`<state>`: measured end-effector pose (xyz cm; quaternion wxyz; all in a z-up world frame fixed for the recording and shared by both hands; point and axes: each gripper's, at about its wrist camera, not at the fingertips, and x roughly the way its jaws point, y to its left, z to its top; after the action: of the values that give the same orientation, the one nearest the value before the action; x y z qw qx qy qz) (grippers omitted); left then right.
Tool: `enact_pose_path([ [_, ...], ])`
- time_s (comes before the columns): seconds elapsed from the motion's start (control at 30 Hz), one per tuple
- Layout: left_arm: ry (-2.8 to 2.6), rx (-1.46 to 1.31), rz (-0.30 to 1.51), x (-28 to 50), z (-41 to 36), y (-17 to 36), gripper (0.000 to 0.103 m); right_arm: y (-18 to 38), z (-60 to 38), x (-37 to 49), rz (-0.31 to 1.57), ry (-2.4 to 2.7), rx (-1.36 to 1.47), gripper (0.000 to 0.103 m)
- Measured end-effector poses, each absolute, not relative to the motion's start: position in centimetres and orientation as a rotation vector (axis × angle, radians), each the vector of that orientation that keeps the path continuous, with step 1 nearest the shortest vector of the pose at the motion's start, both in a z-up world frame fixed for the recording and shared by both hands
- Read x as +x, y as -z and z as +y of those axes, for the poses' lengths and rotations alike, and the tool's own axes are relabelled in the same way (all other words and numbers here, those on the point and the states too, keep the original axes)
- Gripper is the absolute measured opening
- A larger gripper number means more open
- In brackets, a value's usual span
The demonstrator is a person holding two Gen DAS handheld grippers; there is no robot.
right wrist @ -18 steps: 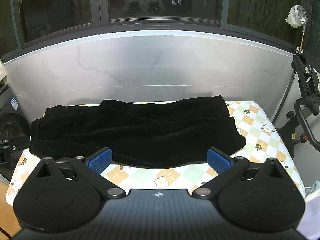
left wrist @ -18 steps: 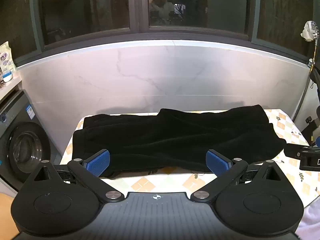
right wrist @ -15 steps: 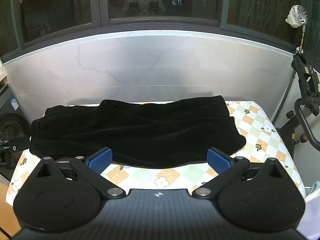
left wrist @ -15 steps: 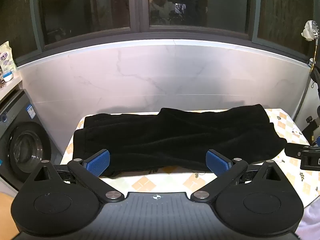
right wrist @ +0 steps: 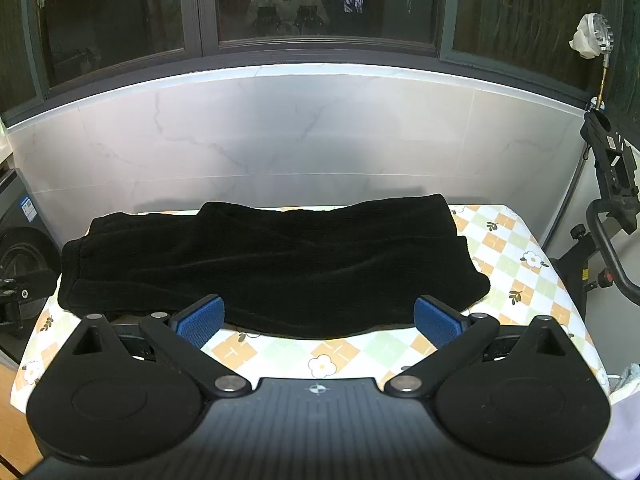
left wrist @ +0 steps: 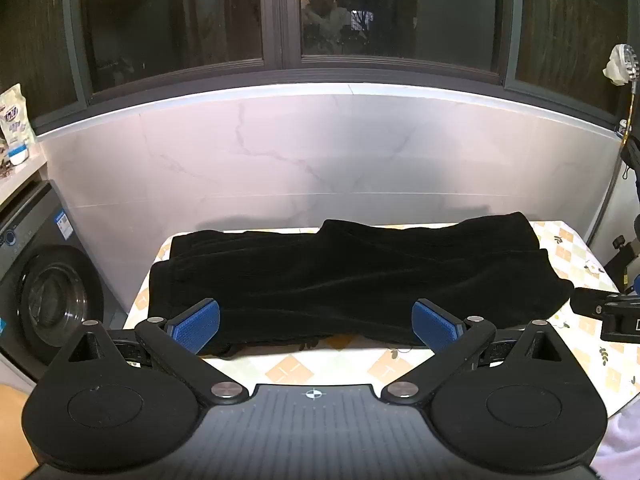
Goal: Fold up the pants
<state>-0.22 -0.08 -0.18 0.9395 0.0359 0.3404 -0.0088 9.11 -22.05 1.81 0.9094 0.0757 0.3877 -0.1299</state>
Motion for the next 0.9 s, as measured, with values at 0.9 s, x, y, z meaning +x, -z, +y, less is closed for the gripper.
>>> enact_pose_path([
  [0.9, 0.028, 0.066, 0.694, -0.2, 0.2, -0.4, 0.103, -3.1, -22.2, 9.6, 0.796, 0.269, 0.144, 0.103],
])
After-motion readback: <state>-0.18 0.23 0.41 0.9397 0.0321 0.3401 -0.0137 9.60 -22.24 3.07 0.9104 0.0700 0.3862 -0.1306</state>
